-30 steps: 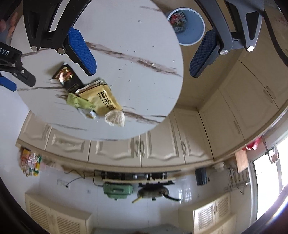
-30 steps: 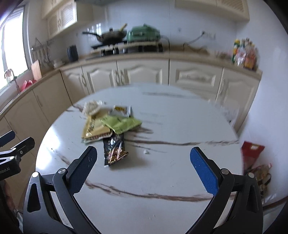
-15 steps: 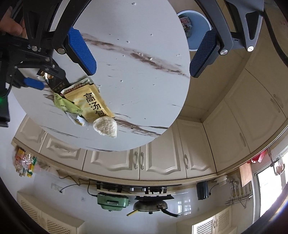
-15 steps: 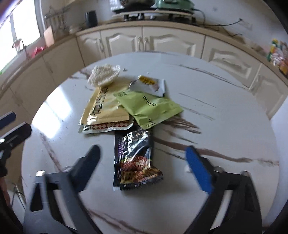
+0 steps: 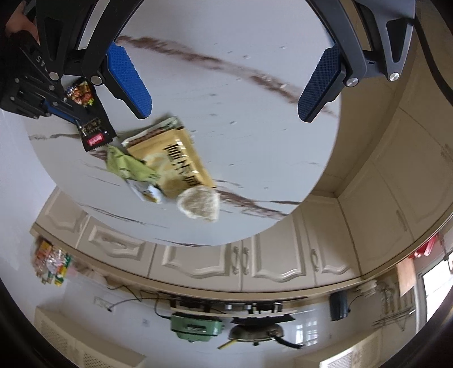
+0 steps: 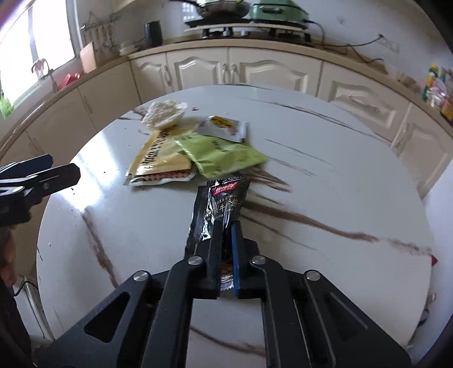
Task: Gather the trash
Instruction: 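Grasp the dark sauce packet with the right tool, then hold the sauce packet in the right tool while the left tool grasps the red-checkered packet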
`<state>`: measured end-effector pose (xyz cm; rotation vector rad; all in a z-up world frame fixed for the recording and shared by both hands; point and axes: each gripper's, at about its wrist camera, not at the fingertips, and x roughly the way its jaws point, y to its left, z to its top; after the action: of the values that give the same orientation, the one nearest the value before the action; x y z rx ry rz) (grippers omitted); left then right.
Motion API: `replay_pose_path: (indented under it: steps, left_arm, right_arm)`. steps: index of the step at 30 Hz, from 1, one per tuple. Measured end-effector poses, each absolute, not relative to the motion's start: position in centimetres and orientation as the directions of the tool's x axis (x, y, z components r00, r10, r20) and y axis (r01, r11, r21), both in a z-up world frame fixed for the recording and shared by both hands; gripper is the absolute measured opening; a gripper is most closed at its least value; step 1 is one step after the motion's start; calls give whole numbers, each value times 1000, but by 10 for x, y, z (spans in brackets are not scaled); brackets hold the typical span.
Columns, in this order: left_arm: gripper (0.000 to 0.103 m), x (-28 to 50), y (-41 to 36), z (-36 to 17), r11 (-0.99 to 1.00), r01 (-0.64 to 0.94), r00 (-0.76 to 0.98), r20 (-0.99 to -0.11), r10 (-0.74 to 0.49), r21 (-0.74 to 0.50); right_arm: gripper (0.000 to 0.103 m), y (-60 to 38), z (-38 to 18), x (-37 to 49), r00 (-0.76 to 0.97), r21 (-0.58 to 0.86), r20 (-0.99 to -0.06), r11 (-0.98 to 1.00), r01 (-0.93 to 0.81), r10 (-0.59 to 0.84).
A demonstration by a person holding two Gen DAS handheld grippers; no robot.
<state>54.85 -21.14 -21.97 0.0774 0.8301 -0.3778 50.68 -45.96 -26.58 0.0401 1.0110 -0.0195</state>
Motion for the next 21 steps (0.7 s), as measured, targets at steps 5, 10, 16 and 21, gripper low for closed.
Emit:
replay_pose_path:
  steps: [5,10,16,21]
  left_arm:
    - [102,555,-242,-216,923,383,610,-738,-289,-45]
    - [102,570,-276,-222,901,433,586,-753,-298,-20]
    - [102,606,-288,-244,923,382,541,-797,-269,-52]
    - [102,626,-308,-263,908,415,491,-824,-282,-64]
  right_arm:
    - [5,-485,-259,495,558,35,-829,995,98,-26]
    - [5,-509,-250,506,590,56,-807,989,139,-37]
    - [5,-516,-241,546,609,53,-793,991,121,-32]
    - [5,-516,-249,578,596,52,-803,993,102,-19]
